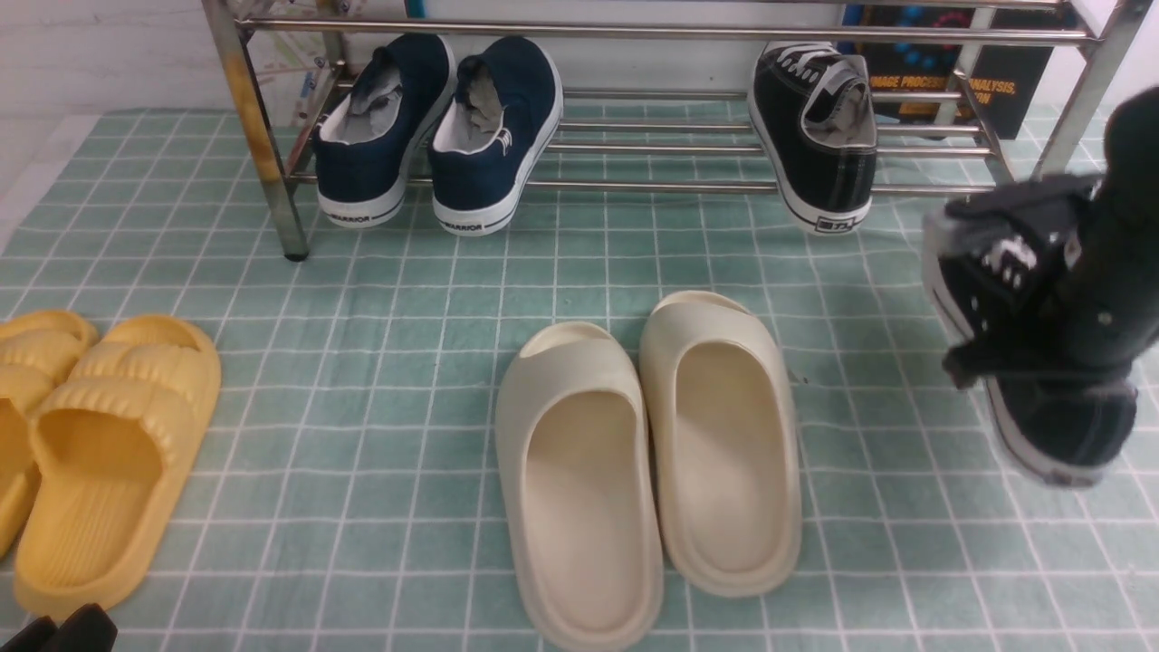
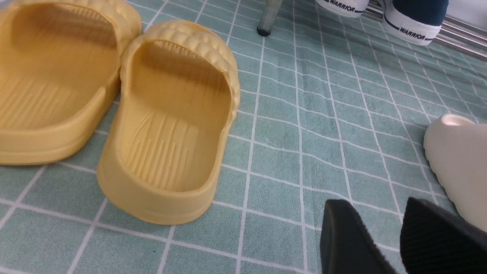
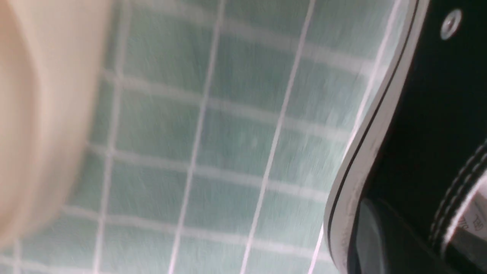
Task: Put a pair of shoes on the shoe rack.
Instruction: Use the right arm to put a shoe into the shoe rack
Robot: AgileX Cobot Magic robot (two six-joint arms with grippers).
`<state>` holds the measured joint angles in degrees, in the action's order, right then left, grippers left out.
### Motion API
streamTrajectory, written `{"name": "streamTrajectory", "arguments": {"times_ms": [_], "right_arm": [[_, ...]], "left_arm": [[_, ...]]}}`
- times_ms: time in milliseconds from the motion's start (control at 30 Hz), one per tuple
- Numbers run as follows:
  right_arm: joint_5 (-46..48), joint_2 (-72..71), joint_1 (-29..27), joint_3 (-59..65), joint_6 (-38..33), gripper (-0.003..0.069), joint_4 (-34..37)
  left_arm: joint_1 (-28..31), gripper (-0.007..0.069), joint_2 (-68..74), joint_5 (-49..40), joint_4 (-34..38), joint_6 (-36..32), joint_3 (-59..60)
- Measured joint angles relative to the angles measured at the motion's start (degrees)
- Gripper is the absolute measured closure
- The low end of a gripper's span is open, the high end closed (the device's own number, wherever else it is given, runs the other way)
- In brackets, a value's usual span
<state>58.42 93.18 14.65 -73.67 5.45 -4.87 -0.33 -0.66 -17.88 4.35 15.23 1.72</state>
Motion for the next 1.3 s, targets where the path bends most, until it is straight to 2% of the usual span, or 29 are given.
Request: {"name": "streamTrajectory", "arguments": {"times_ms": [300, 767, 1133, 1300], "right_arm": [[2.6, 10.1, -4.18, -17.41, -2.22, 0.0637, -1.0], [4.15, 27.6, -4.31, -41.91, -5.76, 0.0637, -0.53], [2.37, 33.79, -4.31, -46.19, -7.22, 0.0637, -0.21], [-1.46, 34.24, -4.31, -47.01, -7.16, 0.0637, -0.11]], "left_arm": [[0.0, 0.0386, 0.0, 0.0, 0.0, 0.0, 0.0], [0.0, 0.0384, 0.0, 0.0, 0.0, 0.0, 0.0], [0.0, 0.0384, 0.0, 0.0, 0.0, 0.0, 0.0], [0.0, 0.0384, 0.0, 0.0, 0.0, 0.0, 0.0]]}}
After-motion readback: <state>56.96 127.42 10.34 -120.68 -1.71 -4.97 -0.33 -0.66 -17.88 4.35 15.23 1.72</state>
